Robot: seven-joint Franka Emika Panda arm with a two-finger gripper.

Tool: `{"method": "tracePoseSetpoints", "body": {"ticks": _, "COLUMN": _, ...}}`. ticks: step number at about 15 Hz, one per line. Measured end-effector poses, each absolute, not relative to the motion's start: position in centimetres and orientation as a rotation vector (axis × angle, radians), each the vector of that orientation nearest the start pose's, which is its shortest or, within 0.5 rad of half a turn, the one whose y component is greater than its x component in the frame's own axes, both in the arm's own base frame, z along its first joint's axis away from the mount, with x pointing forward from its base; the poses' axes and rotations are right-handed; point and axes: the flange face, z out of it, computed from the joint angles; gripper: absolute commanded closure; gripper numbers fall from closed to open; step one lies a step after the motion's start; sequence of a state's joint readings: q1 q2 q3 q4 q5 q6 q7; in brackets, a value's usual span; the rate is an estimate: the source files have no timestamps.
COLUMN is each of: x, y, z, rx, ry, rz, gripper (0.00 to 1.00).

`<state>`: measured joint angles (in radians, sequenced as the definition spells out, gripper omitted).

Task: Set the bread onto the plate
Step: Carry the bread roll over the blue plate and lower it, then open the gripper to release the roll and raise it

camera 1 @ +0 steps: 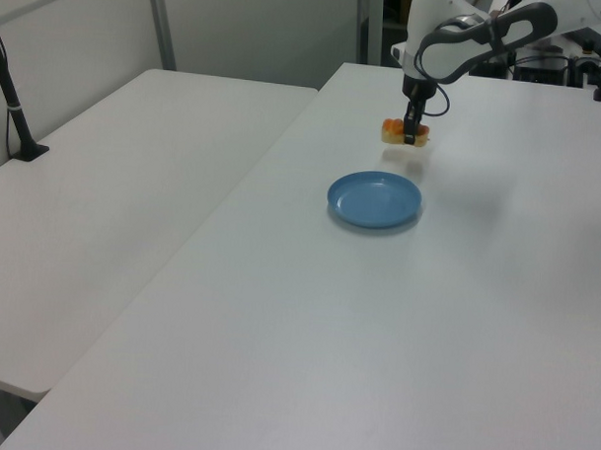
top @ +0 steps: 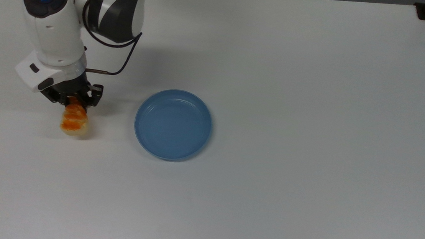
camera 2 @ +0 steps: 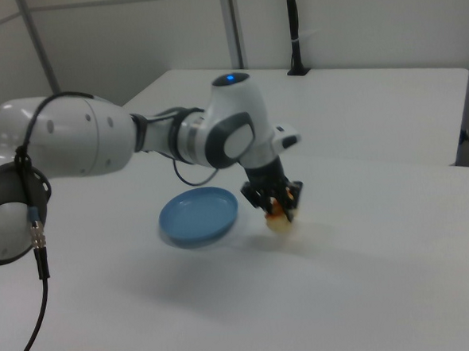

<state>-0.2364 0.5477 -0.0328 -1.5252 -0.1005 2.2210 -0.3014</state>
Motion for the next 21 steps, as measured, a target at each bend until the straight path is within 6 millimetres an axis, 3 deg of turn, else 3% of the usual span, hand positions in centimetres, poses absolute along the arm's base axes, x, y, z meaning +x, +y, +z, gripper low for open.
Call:
{"method": "tracePoseSetpoints", "body": {"ticks": 3, "x": 69.3, "y": -13.9, "z": 38.1, "rx": -3.246, "ry": -0.166, "rz": -0.182, "gripper": 0.62}}
{"method": "tracePoseSetpoints", "body": {"ticks": 6, "x": 69.6, "y": -7.0, "z": 40.0, "rx": -3.219, "ry": -0.154, "rz": -0.179, "gripper": 0.62}}
{"method": "tracePoseSetpoints", "body": {"ticks": 8, "x": 69.6, "y": -2.5, "z": 39.8, "rx": -3.205, "ry": -0.143, "rz": -0.173, "gripper": 0.62}}
{"method": "tracePoseSetpoints", "body": {"ticks": 11, "x": 68.7, "y": 2.6, "z": 37.5, "rx": -3.21, "ry": -0.183, "rz": -0.106, "gripper": 0.62}}
{"method": "tracePoseSetpoints", "body": {"ticks": 13, "x": 68.2, "y": 4.2, "z": 36.2, "rx": -3.219, "ry": -0.201, "rz": -0.07, "gripper": 0.61}}
{"method": "tracePoseSetpoints", "body": {"ticks": 18, "x": 68.1, "y": 4.2, "z": 35.3, "rx": -3.23, "ry": -0.217, "rz": -0.062, "gripper": 0.6}}
{"method": "tracePoseSetpoints", "body": {"ticks": 21, "x": 68.5, "y": 4.5, "z": 33.7, "rx": -3.238, "ry": -0.247, "rz": -0.092, "gripper": 0.58}}
